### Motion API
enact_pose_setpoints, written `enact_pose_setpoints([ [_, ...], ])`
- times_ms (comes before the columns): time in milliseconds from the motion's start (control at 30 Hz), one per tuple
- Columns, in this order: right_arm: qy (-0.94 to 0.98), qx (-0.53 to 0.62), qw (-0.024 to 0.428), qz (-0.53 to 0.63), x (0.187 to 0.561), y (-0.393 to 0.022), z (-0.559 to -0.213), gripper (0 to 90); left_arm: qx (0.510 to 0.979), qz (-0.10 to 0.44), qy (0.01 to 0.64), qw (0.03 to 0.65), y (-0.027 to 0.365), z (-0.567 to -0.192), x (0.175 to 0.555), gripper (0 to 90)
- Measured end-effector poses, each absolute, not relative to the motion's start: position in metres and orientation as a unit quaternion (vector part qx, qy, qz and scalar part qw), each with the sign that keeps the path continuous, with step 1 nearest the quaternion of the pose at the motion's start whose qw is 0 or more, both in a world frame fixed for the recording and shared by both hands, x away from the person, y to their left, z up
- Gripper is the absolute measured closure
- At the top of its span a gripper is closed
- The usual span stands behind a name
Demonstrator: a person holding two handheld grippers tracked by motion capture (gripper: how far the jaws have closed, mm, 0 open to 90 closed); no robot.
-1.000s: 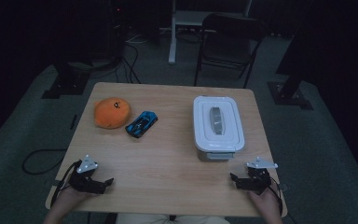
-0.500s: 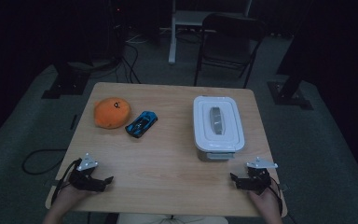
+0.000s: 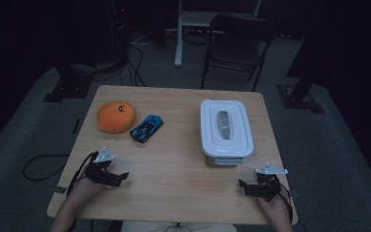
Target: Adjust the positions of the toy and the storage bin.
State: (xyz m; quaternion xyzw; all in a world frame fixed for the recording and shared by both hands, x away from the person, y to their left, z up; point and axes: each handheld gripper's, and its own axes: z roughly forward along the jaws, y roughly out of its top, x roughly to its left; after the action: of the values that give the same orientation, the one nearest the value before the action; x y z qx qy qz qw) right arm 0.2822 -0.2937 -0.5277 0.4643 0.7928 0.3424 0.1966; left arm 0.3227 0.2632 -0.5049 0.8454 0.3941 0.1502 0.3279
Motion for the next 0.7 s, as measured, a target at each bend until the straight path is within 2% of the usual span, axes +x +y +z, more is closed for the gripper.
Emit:
enact_pose_setpoints([
  [200,0.793,0.465,0.197,0.342,0.282,-0.294,-0.528,13.2,0.847,0.140,0.397,0.325,0.250,-0.496,0.338,3.6],
  [400,0.793,0.465,0.197,0.342,0.282,-0.294,-0.528,13.2,0.849,0.157,0.383,0.329,0.238,-0.487,0.352,3.7],
  [700,0.793,0.465,0.197,0.342,0.282,-0.294,-0.528,13.2,0.852,0.155,0.373,0.333,0.221,-0.478,0.379,3.7],
])
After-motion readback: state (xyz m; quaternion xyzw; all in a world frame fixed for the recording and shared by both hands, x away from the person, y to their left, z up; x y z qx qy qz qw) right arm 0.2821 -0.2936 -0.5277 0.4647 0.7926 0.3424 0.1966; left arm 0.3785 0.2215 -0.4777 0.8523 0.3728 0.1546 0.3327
